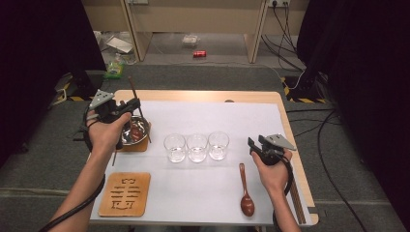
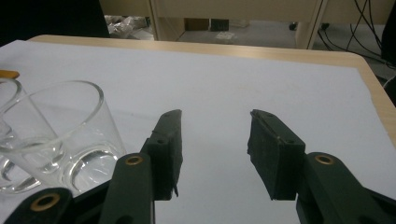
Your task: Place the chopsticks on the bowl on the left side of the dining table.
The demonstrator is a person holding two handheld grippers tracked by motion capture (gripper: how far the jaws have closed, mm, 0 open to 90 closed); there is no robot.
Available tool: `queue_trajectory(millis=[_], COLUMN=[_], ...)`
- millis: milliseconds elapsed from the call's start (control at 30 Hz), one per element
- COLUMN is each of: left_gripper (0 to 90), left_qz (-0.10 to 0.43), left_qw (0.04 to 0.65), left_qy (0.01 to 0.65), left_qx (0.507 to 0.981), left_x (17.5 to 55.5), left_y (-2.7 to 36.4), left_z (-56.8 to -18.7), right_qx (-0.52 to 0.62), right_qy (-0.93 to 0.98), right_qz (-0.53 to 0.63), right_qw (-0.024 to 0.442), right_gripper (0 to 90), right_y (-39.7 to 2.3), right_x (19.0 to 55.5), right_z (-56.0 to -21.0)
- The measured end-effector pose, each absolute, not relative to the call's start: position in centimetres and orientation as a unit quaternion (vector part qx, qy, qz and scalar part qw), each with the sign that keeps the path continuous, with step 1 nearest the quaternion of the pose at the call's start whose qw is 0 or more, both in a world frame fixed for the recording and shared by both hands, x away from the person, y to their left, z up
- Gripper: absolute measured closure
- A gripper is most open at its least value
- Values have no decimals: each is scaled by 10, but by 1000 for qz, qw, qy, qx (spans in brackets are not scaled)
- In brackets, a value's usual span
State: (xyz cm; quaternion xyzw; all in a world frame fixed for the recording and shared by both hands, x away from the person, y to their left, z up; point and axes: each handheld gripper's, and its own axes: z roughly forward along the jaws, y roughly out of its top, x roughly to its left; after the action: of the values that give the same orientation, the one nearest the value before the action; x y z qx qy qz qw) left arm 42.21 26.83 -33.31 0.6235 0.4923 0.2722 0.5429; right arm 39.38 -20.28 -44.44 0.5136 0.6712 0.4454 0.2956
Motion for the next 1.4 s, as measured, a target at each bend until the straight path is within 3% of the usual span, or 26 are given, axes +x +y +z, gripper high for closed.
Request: queue_trajectory(millis=[1400], left_gripper=[843], left_qz=[280], left_qw=[530], left_qy=[513], left_qx=[615], left_x=[362], left_y=[316], left_z=[-351], right_qx=[529], right_qy=[652], right_qz=[446], right_qw=[311], right_gripper=[557], right_y=[-224], right_x=[367], right_z=[-459])
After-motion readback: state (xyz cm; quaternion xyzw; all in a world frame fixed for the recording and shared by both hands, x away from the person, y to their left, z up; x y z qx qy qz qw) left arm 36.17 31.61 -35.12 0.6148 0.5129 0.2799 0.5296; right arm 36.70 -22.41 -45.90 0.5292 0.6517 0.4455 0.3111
